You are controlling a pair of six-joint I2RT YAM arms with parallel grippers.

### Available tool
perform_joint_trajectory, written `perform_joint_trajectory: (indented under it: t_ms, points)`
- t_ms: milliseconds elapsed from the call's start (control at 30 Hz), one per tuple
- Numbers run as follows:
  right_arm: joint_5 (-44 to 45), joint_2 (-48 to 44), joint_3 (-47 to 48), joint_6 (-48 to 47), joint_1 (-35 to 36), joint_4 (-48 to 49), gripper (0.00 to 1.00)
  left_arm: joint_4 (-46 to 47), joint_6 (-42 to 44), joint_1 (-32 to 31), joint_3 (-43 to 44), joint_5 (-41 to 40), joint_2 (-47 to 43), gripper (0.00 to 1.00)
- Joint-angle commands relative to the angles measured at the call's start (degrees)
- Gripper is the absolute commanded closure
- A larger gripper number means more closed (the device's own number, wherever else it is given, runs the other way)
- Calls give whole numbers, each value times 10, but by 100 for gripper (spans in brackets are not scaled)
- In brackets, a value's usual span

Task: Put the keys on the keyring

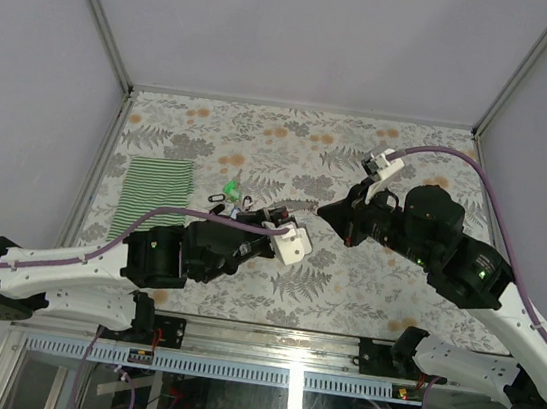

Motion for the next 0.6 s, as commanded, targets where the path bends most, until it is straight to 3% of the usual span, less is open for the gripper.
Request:
perform_joint_trajectory:
  t_ms: [0,567]
  points:
    - [-11,5,14,8,0,-1,100,4,21,6,22,-17,-5,100]
    - [44,25,52,18,1,0,100,-11,19,1,22,6,1,100]
